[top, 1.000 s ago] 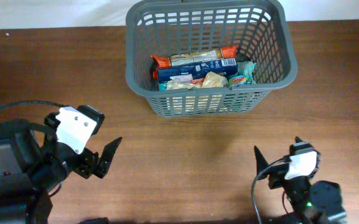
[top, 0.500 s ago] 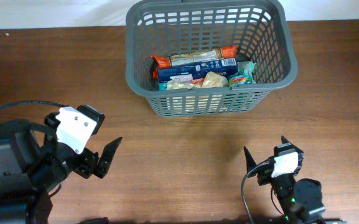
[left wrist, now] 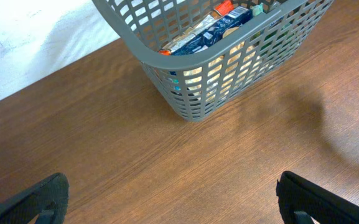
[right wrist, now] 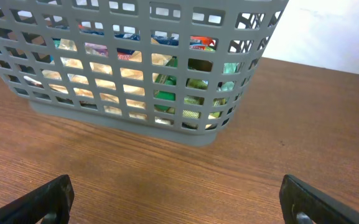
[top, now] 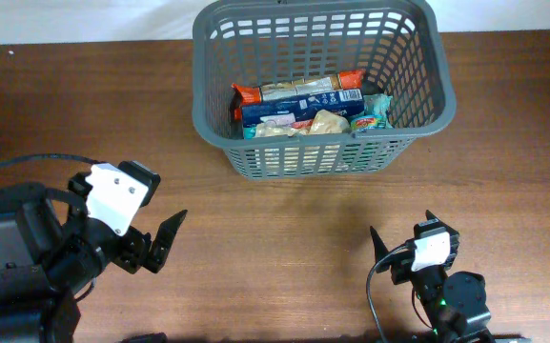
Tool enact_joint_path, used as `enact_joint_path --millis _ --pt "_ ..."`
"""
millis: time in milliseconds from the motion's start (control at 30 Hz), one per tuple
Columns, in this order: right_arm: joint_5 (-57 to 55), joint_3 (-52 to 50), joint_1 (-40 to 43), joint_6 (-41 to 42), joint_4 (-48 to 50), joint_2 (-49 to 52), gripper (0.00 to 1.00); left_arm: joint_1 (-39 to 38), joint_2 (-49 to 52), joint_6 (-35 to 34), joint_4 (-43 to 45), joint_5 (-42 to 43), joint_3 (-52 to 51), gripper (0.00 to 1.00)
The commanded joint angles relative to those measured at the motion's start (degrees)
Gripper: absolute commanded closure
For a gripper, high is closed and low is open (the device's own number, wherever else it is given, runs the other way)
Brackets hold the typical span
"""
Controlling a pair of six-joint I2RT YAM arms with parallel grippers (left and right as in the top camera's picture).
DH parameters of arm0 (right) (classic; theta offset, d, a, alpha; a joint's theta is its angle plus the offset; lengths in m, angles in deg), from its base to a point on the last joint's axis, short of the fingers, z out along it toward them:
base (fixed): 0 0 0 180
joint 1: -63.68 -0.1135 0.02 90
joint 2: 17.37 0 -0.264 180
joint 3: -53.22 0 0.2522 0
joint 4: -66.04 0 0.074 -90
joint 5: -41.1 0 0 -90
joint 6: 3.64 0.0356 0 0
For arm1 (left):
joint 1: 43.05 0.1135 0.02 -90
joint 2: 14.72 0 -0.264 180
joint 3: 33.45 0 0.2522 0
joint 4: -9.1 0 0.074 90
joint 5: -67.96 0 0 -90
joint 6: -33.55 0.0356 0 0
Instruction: Pack container
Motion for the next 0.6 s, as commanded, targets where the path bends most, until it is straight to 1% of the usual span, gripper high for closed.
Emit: enact_joint_path --millis 0,367,400,467,567 --pt "0.50 -0.50 -0.35 -0.37 0.24 -0.70 0.01 0.42 -0.07 0.92 -0.02 1.01 0.48 0.01" --pt "0.50 -0.50 -0.35 -0.37 0.24 -0.70 0.01 0.42 -0.15 0.92 -0.33 0.98 0.48 0.01" --pt "0.50 -0.50 -0.35 -0.37 0.24 -0.70 0.01 0.42 -0.17 0.92 -0.98 0.79 0.48 0.01" --pt "0.50 -0.50 -0.35 -0.37 0.24 -0.70 0.01 0.39 -0.17 0.90 -1.68 -2.29 0.48 0.01" --pt "0.50 -0.50 -0.35 -0.37 0.24 -0.68 0.01 0.26 -0.90 0.17 -1.36 -2.03 -0.07 0.01"
